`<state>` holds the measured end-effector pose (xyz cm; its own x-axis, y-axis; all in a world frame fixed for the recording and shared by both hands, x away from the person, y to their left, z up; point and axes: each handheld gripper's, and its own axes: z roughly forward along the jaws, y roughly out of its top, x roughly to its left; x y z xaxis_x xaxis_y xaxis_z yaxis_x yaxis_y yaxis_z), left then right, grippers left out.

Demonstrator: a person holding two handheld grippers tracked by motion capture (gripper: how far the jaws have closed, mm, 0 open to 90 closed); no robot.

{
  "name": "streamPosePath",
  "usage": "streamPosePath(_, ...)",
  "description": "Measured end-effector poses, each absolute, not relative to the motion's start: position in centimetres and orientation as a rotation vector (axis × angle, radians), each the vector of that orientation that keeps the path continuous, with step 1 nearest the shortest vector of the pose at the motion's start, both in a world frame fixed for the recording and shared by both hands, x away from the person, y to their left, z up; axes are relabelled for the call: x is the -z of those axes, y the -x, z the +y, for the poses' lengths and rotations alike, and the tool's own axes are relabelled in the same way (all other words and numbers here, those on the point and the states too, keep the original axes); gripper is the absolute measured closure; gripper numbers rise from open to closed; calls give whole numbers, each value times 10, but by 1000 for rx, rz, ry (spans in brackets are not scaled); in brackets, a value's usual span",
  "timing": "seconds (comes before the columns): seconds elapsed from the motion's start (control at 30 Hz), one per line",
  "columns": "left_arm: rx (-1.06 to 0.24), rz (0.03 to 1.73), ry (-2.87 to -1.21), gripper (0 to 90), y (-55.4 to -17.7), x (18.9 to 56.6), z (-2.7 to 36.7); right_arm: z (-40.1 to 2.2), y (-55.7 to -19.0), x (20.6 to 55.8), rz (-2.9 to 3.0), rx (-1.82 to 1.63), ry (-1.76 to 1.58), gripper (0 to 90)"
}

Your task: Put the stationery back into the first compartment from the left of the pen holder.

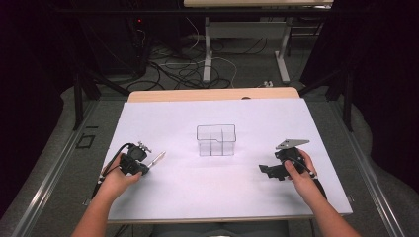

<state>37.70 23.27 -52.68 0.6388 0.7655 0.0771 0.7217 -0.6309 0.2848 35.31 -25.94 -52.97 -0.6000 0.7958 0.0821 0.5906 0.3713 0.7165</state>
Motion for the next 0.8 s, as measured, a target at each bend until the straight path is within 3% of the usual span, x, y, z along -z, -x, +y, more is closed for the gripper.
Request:
streamPosePath(0.37, -146, 1278, -2507, 797, -370, 511, 230, -251, -352, 528, 2338, -1064, -1104, 154)
streamPosePath(0.8, 42, 1205, -2411, 798, -362, 496, 213, -228, -343, 519, 2326, -996, -897, 205)
